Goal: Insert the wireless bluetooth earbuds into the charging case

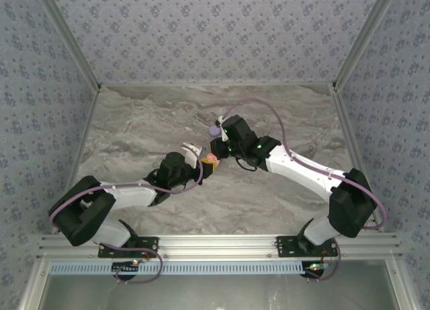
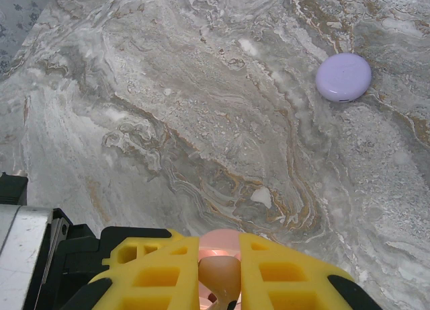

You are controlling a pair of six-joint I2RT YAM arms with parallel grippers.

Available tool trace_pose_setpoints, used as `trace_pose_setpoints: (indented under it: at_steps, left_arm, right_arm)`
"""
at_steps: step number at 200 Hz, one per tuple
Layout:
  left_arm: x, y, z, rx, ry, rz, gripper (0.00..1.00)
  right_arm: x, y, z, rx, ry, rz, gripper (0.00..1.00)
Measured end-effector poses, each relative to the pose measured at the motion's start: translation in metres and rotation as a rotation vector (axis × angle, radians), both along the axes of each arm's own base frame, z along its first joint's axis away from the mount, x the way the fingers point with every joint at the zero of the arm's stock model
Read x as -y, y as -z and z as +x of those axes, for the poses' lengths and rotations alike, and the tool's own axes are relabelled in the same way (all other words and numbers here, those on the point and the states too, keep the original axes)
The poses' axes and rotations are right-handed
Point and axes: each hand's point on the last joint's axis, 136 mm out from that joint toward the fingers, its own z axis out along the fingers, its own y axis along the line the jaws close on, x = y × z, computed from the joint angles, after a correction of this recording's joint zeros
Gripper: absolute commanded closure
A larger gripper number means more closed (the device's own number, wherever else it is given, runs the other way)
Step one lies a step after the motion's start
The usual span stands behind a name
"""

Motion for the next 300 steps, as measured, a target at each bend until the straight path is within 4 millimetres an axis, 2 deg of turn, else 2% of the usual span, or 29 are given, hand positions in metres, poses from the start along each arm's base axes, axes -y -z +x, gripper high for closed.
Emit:
trace_pose_setpoints:
  at_steps: [83, 232, 300]
  left_arm:
    - [0.008, -0.017, 0.002, 0.006, 0.007, -0.068, 0.81]
    - [0.010, -0.024, 0.003, 0.003, 0.003, -0.100, 0.81]
    - [0.009, -0.035, 0.002, 0.024, 0.004, -0.119, 0.81]
  right_arm:
    - [-0.001, -0.001, -0.001, 0.004, -0.005, -0.001, 0.81]
    - [-0.002, -0.001, -0.001, 0.012, -0.006, -0.006, 0.81]
    - [-0.002, 0.000, -0.001, 0.019, -0.006, -0.020, 0.81]
